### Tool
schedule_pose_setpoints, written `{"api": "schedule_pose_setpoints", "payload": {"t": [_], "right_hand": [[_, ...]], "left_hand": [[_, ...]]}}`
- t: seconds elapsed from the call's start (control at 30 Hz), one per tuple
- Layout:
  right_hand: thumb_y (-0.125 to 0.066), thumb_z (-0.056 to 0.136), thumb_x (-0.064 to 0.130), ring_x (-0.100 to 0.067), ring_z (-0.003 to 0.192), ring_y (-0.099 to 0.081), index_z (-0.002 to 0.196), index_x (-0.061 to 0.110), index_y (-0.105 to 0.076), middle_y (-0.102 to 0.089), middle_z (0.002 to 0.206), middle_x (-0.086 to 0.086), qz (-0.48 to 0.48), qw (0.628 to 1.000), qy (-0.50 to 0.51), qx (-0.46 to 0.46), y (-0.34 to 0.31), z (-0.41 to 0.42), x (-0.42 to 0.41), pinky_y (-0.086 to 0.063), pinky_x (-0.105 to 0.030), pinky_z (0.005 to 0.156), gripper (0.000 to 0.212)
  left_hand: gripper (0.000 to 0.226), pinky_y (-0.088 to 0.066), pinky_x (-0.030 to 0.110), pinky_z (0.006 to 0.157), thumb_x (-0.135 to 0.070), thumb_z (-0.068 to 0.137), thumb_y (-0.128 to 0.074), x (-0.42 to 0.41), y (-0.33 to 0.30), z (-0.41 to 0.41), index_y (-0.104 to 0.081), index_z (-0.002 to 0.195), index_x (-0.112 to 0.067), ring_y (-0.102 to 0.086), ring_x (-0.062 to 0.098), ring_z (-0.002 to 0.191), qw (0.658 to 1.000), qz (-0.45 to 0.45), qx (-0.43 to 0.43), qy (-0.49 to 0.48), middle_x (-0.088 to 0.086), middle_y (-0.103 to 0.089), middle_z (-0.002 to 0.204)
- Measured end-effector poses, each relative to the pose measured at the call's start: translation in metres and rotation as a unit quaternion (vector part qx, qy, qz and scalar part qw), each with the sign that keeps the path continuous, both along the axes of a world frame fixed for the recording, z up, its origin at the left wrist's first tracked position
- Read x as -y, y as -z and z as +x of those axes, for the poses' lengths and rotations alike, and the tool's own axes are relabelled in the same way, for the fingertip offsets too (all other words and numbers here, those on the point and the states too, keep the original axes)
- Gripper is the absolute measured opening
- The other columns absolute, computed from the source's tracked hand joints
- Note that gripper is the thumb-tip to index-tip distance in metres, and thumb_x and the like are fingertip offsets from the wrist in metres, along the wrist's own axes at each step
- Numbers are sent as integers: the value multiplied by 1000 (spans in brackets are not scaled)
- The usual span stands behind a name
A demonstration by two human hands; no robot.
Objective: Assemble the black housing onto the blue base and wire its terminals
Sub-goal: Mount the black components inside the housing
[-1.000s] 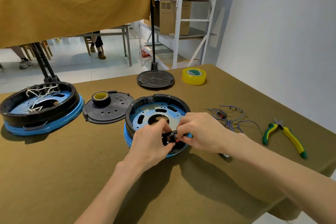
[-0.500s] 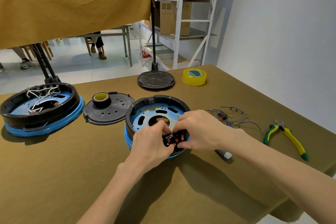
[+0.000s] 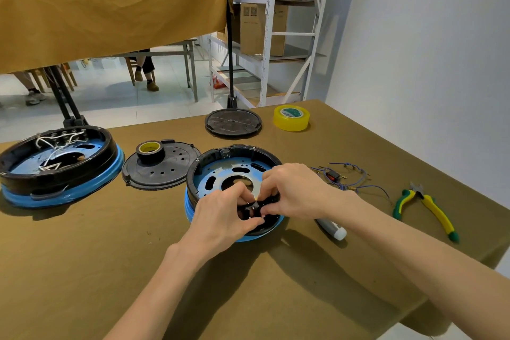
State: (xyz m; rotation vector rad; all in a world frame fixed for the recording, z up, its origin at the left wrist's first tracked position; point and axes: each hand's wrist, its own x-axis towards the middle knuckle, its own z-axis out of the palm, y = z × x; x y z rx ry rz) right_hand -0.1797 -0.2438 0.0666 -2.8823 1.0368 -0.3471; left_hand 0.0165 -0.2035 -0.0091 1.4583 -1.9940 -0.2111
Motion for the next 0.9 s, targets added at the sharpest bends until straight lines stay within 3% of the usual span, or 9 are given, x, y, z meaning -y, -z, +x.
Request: {"api": "schedule_pose_setpoints", "payload": {"t": [0.07,0.2,0.37,0.47,0.57,0.7,0.9], "right_hand": [[-78,88,38,-4,81,-46,99,25,-80,-49,82,19,-13,1000,2,-3,3,0,-3,-30,-22,62,17],[-80,86,40,-7,82,-56,94,27,-80,-56,81,18,64,998,19,-2,-10,0,3,-40,-25,63,16],[-78,88,38,-5,85,-45,96,23,-75,-44,81,20,18,1000,9,-5,4,1,-1,-37,-26,67,17],[-84,82,39,-8,89,-46,90,28,-62,-47,91,17,86,996,7,30,10,-3,2,-43,-27,77,25],[-88,78,31,-6,85,-50,81,34,-54,-49,96,13,167,983,13,73,14,-2,8,-48,-28,75,34],[-92,74,26,-5,76,-55,75,31,-65,-55,94,10,253,961,9,111,13,-4,22,-52,-29,69,28],[-95,71,24,-3,71,-52,68,37,-68,-56,92,10,282,948,1,147,15,-4,28,-47,-25,66,30]], "left_hand": [[41,-57,20,81,-54,75,-84,-1,0,-1,-59,103,-37,-68,-3,92,1000,4,0,1,-20,-71,94],[40,-57,20,81,-51,76,-85,0,-1,-1,-60,103,-35,-68,-2,92,1000,9,-4,-3,-19,-71,94],[36,-56,17,79,-46,79,-84,0,-4,4,-61,104,-36,-64,-6,90,999,27,-3,17,-27,-63,89],[34,-58,23,82,-38,81,-85,0,-6,9,-62,106,-33,-66,-4,92,998,46,-1,40,-23,-67,91],[33,-59,27,83,-32,81,-84,0,-8,12,-63,107,-32,-67,-2,94,997,58,-3,51,-20,-69,94],[31,-59,30,82,-30,82,-83,2,-7,11,-65,106,-31,-67,0,93,997,65,-9,44,-20,-69,94],[29,-59,26,80,-38,83,-80,1,-6,9,-65,106,-32,-66,1,90,998,44,-8,35,-20,-68,92]]}}
